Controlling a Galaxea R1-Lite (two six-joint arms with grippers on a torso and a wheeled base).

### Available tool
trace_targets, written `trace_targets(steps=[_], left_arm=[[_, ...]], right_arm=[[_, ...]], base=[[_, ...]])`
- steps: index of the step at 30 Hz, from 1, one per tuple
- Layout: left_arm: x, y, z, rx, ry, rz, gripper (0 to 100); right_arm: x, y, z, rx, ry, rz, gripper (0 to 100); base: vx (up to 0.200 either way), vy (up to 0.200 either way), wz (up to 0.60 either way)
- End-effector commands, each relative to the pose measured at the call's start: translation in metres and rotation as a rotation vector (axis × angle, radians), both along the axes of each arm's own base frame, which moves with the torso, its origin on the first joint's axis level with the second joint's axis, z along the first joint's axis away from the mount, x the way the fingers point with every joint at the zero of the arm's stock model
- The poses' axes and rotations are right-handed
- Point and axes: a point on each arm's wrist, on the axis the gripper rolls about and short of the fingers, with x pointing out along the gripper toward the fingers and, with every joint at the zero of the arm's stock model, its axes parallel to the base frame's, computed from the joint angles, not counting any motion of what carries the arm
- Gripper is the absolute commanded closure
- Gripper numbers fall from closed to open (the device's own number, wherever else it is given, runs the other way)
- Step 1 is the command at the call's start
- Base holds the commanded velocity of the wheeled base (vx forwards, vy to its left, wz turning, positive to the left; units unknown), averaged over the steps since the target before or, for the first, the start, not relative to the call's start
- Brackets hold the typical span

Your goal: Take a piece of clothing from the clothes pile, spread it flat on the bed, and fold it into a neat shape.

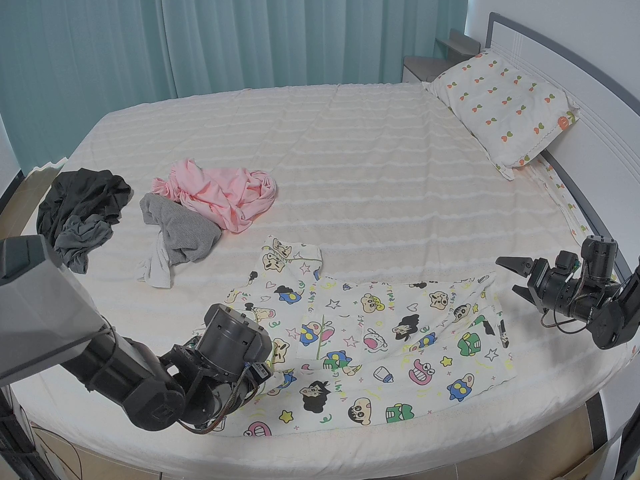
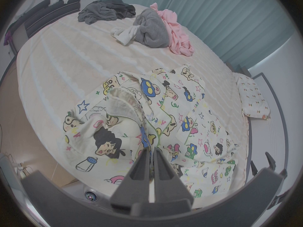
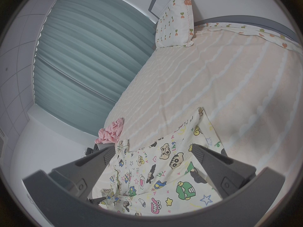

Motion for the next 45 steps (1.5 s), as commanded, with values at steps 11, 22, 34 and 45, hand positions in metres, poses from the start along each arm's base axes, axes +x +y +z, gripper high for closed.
trace_targets(steps=[11, 22, 34, 45], left_arm=[[-0.024, 0.009, 0.001, 0.034, 0.054, -0.041, 100], [-0.040, -0.008, -0.012, 0.066, 0.109, -0.105, 0], [-0.036, 0.012, 0.037, -0.049, -0.020, -0.056, 0], [-0.012, 0.040, 0.033, -0.034, 0.009, -0.001, 0]], right_arm=[[0.000, 0.000, 0.000, 0.000, 0.001, 0.001, 0], [0.000, 0.000, -0.001, -0.001, 0.002, 0.002, 0], [0.000, 0.000, -0.001, -0.001, 0.002, 0.002, 0], [0.000, 0.000, 0.000, -0.001, 0.000, 0.002, 0]], base=[[0.000, 0.000, 0.00], [0.000, 0.000, 0.00], [0.000, 0.000, 0.00], [0.000, 0.000, 0.00]])
